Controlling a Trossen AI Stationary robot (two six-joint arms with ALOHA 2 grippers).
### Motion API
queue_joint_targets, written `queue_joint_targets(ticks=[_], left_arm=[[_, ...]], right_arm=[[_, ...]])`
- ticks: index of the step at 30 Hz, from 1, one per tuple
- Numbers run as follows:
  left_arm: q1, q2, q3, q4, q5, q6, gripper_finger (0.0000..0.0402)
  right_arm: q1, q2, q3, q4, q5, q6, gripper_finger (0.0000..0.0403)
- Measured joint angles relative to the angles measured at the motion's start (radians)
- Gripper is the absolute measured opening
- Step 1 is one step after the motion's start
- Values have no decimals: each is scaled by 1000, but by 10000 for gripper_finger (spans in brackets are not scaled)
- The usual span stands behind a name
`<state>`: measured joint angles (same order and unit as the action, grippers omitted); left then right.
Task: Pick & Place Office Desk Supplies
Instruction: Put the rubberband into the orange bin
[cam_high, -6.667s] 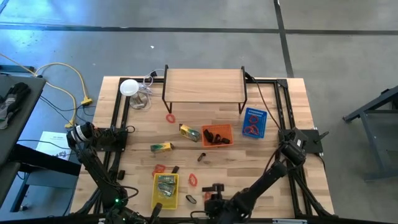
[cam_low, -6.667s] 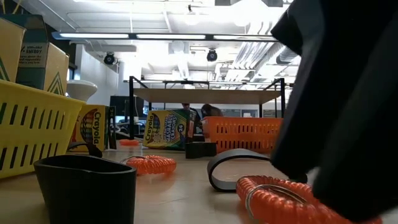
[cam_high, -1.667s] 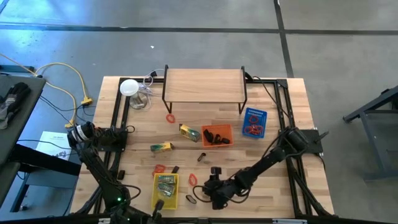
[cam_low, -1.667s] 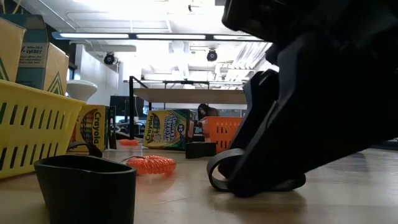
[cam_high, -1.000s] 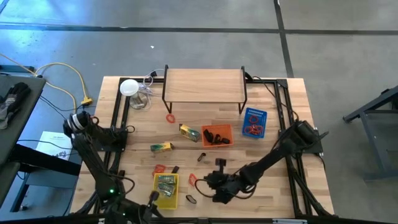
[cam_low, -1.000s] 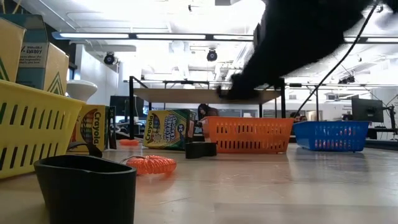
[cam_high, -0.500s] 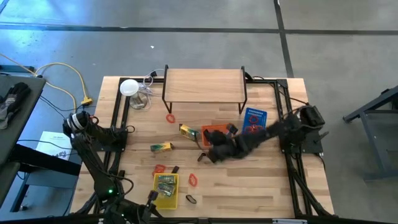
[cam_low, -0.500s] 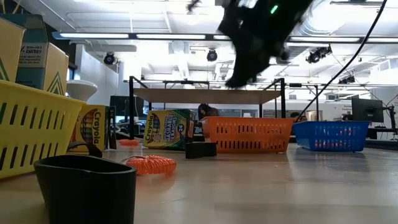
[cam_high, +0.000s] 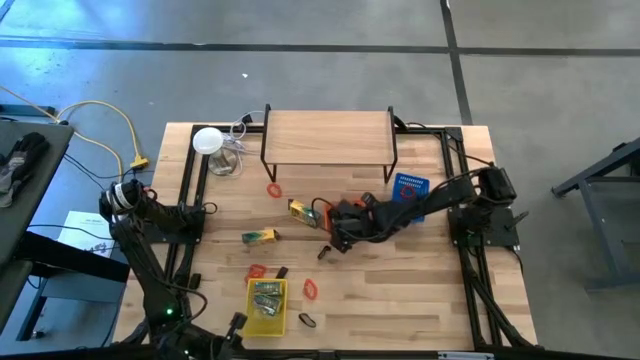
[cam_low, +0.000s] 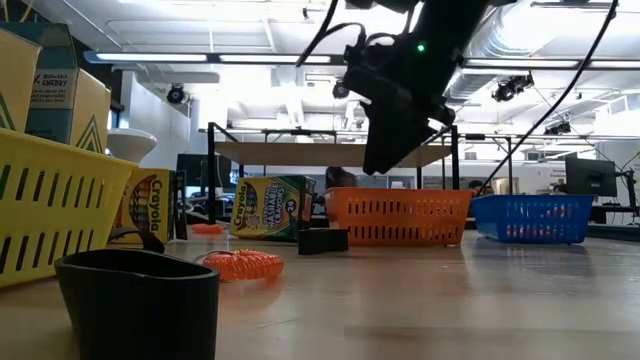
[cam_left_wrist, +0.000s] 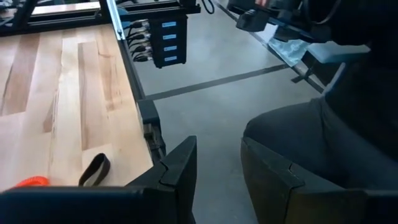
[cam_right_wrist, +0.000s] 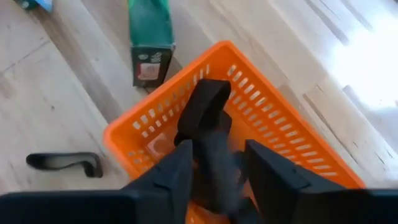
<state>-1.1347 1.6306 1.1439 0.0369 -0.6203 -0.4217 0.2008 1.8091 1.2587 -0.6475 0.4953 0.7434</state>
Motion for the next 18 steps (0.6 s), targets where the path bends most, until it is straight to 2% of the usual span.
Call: queue_joint_targets(ticks=[3, 6, 12, 18], left_arm=[[8, 0, 0, 0, 0, 1, 120], [15, 0, 0, 1, -1, -2, 120], [17, 1, 0, 0, -4, -3, 120], [20, 1, 0, -1, -3, -5, 120]], right_arm=[[14, 0, 0, 0, 12, -26, 170], [43, 0, 0, 13, 50, -37, 185], [160, 0, 0, 175, 45, -171, 182], [265, 41, 1, 410, 60, -392, 174]])
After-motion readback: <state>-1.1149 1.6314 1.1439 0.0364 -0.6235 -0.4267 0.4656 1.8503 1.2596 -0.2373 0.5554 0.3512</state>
